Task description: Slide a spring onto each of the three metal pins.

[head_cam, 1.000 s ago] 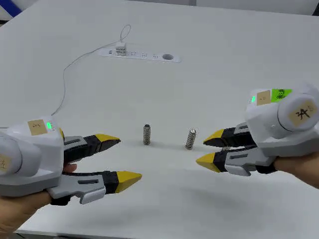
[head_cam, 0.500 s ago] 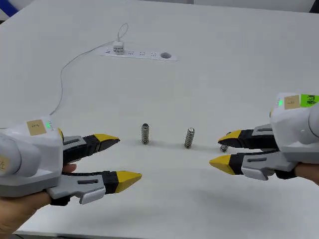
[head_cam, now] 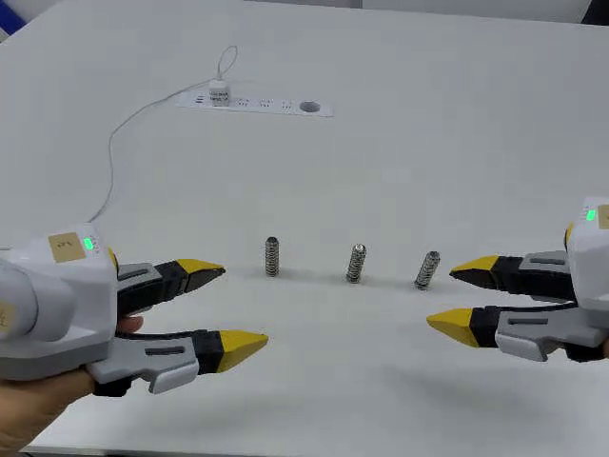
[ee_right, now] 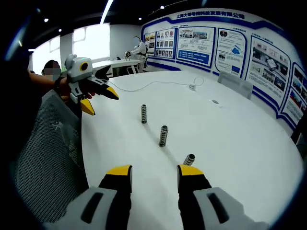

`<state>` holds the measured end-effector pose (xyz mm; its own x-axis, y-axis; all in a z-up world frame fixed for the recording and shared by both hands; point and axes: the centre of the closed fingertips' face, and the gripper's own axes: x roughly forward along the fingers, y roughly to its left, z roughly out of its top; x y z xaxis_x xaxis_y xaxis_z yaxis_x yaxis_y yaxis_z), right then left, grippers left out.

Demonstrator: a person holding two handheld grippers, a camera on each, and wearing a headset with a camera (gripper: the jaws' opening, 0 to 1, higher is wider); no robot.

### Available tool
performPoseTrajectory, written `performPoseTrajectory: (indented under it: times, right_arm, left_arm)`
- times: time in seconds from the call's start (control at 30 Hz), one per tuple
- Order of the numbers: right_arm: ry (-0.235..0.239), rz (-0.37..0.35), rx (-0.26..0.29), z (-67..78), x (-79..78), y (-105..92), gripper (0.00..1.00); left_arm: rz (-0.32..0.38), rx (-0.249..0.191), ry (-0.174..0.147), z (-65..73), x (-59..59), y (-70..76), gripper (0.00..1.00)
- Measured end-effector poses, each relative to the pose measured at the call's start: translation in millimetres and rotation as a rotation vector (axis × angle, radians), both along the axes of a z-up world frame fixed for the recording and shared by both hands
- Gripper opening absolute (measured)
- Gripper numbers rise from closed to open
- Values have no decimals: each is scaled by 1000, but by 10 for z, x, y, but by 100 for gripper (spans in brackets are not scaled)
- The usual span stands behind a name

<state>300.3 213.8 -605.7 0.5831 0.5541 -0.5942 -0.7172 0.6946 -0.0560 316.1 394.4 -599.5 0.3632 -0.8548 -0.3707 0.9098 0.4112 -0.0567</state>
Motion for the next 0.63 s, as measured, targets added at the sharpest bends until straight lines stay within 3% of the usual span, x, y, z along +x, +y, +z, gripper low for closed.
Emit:
performPoseTrajectory:
  times: [0.63]
  right_arm:
    - [-45,-77,52,-43,-13,-194,54]
  left_arm:
    - [12,1,22,-83,14,34,56]
